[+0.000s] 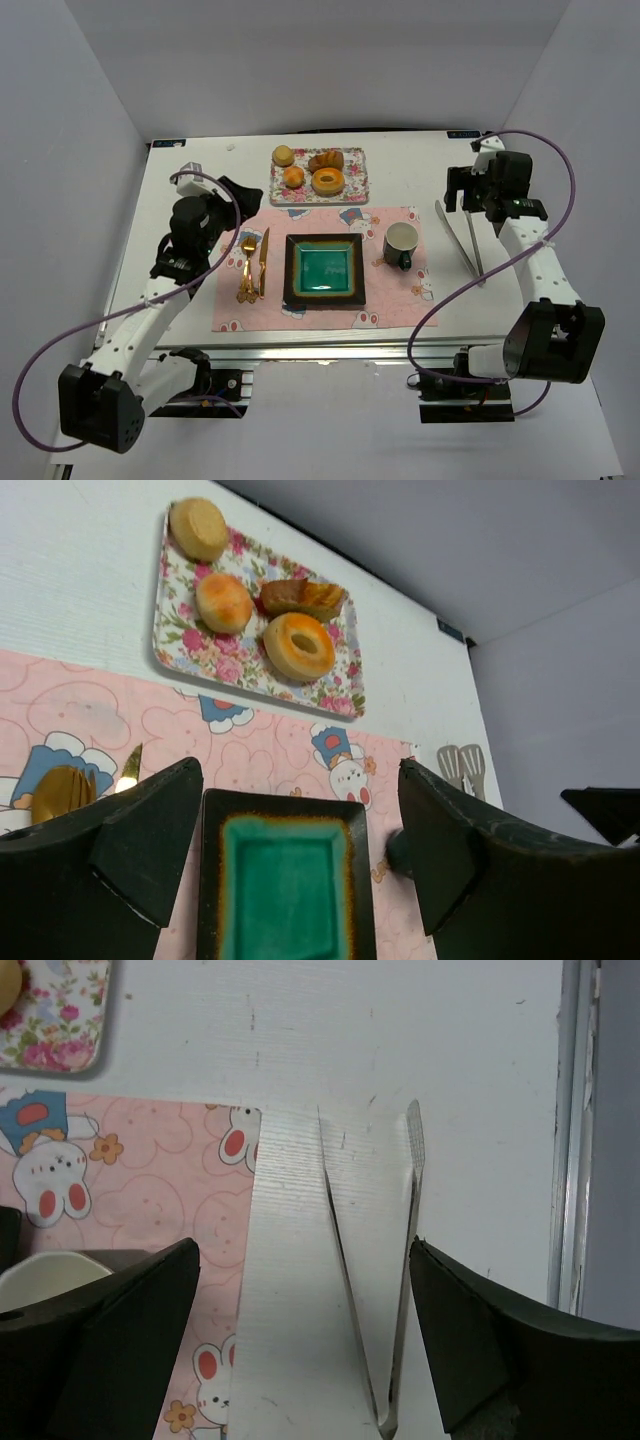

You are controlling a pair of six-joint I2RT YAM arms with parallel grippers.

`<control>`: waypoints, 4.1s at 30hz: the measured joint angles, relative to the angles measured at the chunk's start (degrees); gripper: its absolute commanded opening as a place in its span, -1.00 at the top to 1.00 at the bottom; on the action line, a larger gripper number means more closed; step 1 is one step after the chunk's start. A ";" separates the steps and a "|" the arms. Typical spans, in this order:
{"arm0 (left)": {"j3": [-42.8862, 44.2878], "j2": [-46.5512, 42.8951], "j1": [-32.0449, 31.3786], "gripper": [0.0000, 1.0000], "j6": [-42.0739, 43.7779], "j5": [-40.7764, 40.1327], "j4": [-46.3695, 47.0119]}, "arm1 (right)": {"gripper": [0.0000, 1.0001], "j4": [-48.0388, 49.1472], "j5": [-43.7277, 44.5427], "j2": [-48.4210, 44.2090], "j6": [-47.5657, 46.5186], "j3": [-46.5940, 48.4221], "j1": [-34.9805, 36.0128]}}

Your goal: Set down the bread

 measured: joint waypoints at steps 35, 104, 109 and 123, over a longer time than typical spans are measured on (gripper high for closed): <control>-1.09 -2.89 0.02 -0.39 3.52 -3.26 -6.82 | -0.53 3.41 -0.26 17.35 -25.07 -8.57 -8.24; -1.09 -7.96 0.02 -0.39 0.44 -6.56 -11.34 | 0.20 -6.03 -8.85 46.66 -15.56 49.29 30.51; -1.64 -9.33 0.02 -0.39 -1.29 -7.85 -11.13 | 0.17 -3.50 -5.99 51.93 -14.60 50.80 32.11; -2.80 -10.10 0.02 -0.39 -2.78 -9.16 -12.24 | 0.15 5.33 -2.73 54.03 -15.93 50.82 34.01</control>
